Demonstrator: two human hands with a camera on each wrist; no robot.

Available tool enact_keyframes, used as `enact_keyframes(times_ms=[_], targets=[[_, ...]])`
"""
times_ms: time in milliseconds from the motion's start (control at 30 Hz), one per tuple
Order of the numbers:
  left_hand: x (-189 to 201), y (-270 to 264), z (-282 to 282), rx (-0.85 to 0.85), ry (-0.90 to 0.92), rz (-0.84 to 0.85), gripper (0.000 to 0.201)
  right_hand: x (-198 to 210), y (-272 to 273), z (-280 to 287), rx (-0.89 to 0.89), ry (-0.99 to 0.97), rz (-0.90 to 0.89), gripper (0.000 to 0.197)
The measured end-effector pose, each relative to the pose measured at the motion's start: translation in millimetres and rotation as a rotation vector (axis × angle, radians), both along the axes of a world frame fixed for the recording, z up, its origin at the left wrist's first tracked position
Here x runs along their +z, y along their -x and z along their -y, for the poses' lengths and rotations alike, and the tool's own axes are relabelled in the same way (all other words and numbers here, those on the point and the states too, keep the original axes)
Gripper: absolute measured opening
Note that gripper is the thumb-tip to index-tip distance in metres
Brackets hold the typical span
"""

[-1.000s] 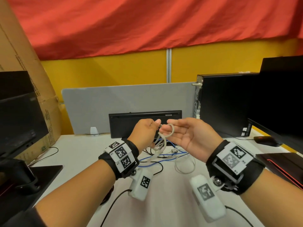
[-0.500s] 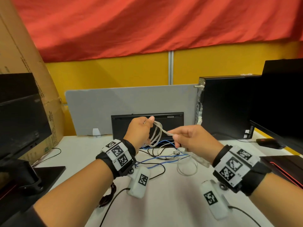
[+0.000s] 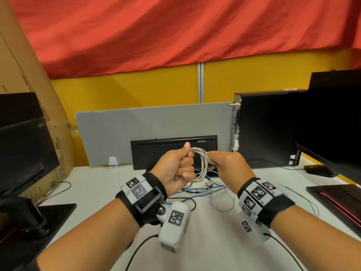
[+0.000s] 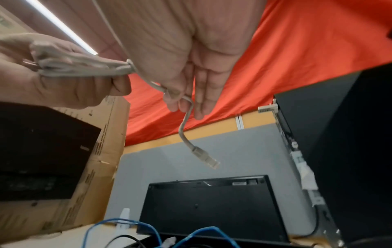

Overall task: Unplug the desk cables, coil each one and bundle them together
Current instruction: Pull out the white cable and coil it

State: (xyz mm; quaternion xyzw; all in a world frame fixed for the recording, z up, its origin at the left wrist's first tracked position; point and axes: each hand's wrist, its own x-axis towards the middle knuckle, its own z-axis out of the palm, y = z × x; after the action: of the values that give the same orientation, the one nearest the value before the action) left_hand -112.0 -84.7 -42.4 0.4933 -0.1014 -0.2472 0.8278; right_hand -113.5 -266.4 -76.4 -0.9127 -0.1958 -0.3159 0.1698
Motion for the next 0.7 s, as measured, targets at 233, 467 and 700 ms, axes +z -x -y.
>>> enact_keyframes(times_ms=[233, 467, 700], targets=[[-11, -1, 6, -0.046, 0.174, -0.077, 0.038, -1, 1, -20, 0.180, -0.406, -0.028, 0.023], [-14, -2, 7, -0.019, 0.228, -0.066, 0.041, 8, 14, -23, 0.231, -0.466, -0.048, 0.021], [-13, -6, 10, 0.089, 0.267, -0.079, 0.041, 14, 28, -32, 0.384, -1.130, -0.317, 0.048]])
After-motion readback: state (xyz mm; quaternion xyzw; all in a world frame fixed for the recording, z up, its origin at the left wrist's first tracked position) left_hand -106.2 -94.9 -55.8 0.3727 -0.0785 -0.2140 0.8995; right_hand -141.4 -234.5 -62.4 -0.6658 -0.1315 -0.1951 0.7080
